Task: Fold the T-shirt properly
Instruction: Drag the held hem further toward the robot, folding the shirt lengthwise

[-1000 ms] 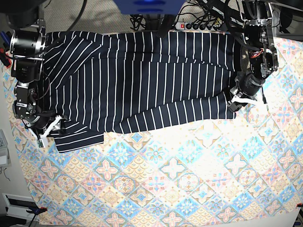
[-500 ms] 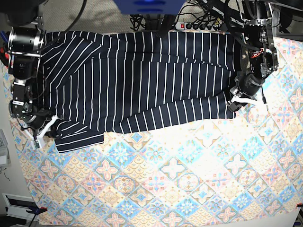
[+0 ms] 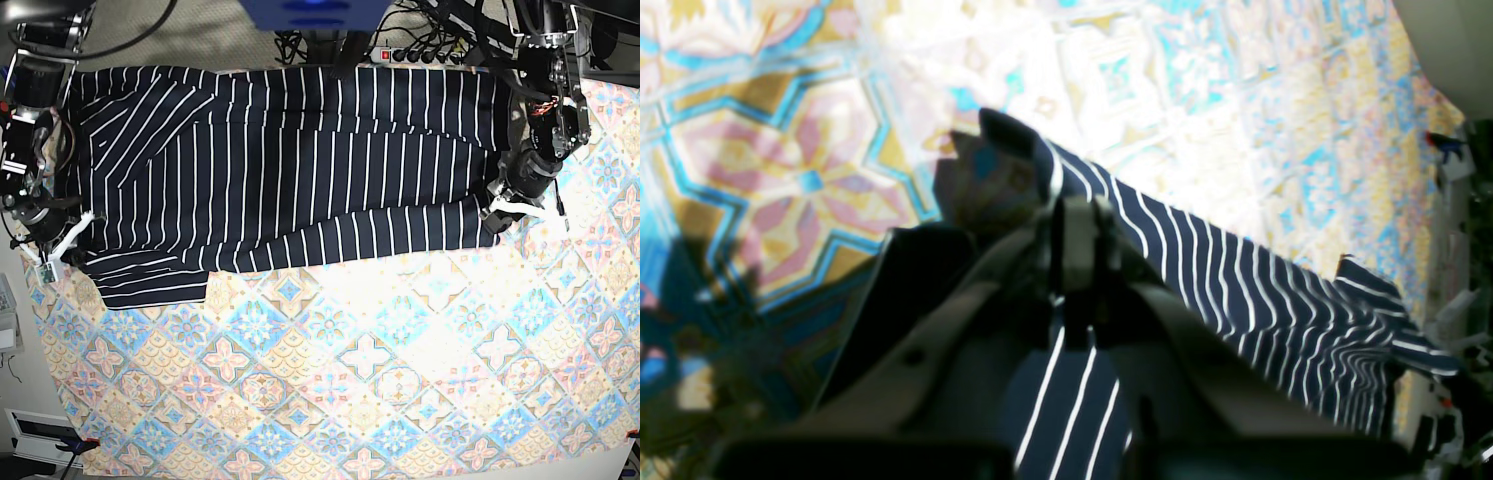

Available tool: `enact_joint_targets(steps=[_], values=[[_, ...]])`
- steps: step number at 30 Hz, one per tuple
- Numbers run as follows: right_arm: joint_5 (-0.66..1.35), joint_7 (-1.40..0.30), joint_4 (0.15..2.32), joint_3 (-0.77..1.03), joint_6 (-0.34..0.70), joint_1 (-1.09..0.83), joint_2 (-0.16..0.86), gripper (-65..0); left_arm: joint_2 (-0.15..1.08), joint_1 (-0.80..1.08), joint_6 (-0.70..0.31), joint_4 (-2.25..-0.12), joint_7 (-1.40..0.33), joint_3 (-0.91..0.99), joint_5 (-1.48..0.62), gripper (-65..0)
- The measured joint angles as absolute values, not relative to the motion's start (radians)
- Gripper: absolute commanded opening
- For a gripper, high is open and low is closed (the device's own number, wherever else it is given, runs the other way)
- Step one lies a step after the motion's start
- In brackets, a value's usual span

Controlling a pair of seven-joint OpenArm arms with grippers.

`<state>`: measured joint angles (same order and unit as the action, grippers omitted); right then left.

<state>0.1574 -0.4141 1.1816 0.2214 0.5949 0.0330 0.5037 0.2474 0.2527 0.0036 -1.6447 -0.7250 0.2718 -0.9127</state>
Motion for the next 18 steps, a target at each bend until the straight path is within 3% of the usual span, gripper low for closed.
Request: enact_joint_targets(steps=[18], values=[[0.162,-0.408,1.368,0.369,0.603,-0.223,0.504,-64.8,0.296,0.339,0.004,-1.695,-0.729,0.272,-0.916,-65.0]])
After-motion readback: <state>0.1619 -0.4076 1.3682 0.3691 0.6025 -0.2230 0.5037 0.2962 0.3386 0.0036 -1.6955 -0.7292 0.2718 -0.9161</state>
